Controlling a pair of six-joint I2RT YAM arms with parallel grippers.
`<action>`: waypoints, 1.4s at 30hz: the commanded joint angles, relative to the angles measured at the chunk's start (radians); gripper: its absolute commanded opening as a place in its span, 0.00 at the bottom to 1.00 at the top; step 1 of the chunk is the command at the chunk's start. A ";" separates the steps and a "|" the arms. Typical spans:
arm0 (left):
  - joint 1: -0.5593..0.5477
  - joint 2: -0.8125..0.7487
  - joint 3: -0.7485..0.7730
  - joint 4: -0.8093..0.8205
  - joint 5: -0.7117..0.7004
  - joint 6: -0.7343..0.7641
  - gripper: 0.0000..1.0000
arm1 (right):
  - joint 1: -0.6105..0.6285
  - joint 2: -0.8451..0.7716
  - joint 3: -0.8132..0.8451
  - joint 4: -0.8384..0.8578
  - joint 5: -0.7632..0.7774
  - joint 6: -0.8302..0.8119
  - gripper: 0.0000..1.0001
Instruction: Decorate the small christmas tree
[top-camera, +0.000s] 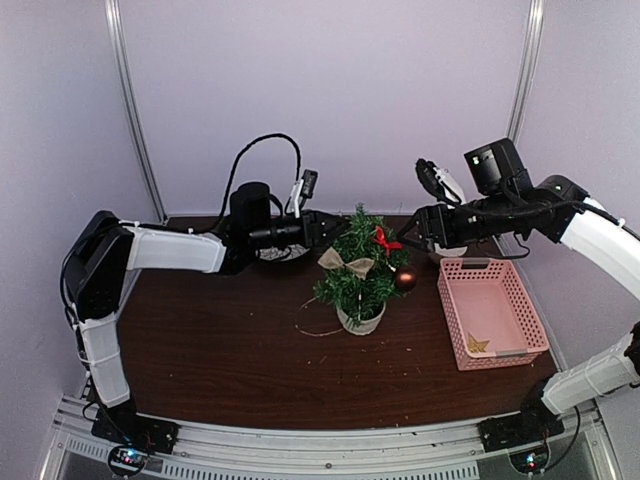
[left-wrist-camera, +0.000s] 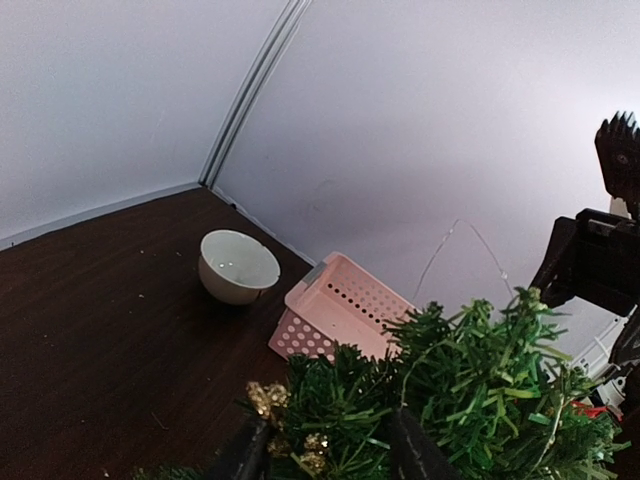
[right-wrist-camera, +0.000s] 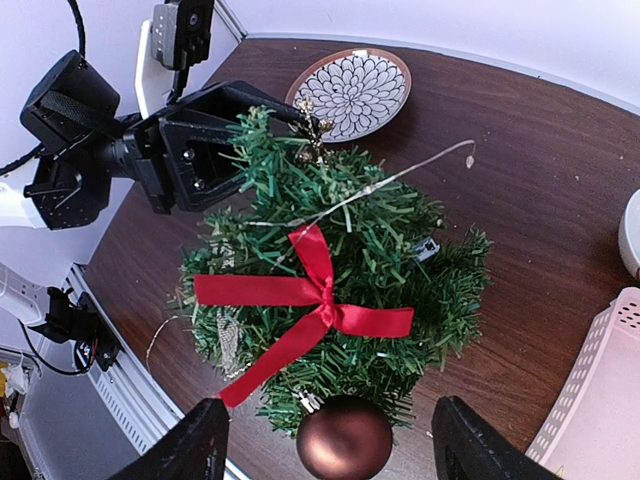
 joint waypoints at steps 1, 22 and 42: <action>0.016 -0.053 0.011 0.017 -0.011 0.019 0.42 | -0.006 -0.015 0.007 0.004 0.015 -0.011 0.74; 0.089 -0.352 -0.154 -0.204 -0.128 0.203 0.65 | -0.165 -0.155 -0.046 -0.188 0.043 0.033 0.75; 0.128 -0.478 -0.138 -0.551 -0.195 0.283 0.66 | -0.375 0.193 -0.256 -0.489 0.175 -0.066 0.51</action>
